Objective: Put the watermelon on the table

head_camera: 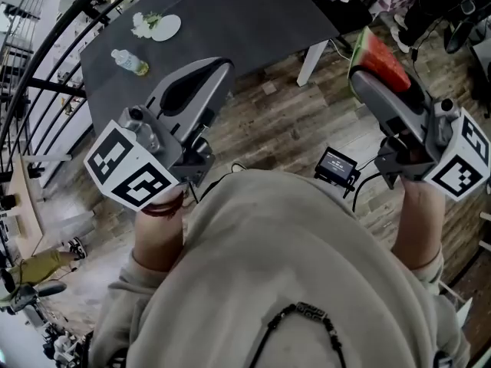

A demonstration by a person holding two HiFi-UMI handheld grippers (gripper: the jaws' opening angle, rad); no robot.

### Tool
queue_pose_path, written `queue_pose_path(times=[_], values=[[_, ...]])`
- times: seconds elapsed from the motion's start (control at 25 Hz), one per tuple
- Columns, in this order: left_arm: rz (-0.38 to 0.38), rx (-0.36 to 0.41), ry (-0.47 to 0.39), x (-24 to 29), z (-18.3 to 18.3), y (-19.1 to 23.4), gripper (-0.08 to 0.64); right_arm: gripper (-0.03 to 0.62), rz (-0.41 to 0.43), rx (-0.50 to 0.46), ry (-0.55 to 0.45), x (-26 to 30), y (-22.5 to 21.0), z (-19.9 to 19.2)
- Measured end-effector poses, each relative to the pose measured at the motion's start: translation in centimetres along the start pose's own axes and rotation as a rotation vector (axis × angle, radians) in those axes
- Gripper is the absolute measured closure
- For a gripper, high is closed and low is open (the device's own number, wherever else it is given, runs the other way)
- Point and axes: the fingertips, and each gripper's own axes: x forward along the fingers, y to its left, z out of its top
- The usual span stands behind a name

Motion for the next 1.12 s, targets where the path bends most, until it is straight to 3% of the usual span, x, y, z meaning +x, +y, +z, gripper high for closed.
queue_pose_path(times=[0.44,0.72,1.12], values=[[-0.014,0.001,-0.034,-4.9,3.0,7.8,0.557,0.403,0.000,-0.052,0.015,9.7,2.5,1.7],[0.076,0.058,-0.113,-11.8,4.3,11.6,0.557,0.403,0.077,-0.028,0.035,16.4,4.6,-0.2],[0.161,0.034,-0.076,-17.8,3.2,15.8,0.557,0.403,0.200,-0.024,0.116,25.3,7.4,-1.3]])
